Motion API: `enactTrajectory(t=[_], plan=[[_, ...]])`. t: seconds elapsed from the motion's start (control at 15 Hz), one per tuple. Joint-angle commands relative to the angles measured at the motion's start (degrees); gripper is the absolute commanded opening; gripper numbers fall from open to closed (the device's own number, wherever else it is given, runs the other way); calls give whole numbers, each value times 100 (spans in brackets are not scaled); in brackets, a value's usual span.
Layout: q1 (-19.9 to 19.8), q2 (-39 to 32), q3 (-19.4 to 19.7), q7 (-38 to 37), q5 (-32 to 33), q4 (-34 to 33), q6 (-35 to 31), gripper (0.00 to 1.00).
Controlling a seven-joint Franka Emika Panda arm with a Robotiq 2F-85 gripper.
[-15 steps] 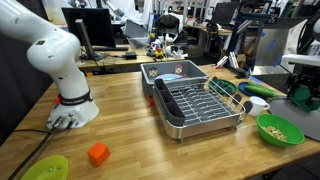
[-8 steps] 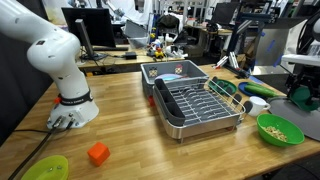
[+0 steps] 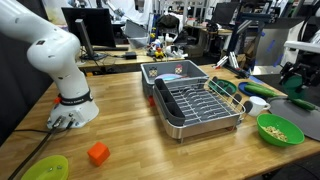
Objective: Pour the contents of the green cup into the bowl
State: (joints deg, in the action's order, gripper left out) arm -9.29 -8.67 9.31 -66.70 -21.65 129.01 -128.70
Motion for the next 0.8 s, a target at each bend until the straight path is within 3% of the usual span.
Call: enactTrajectory(t=[0.0,0.4,0.73], plan=[[-206,-251,16,890,-795,-488,144,52],[-384,-859,-22,2113,-1950,-1445,654,52],[-358,-1708,-69,2576,-2171,-2462,1468,52]])
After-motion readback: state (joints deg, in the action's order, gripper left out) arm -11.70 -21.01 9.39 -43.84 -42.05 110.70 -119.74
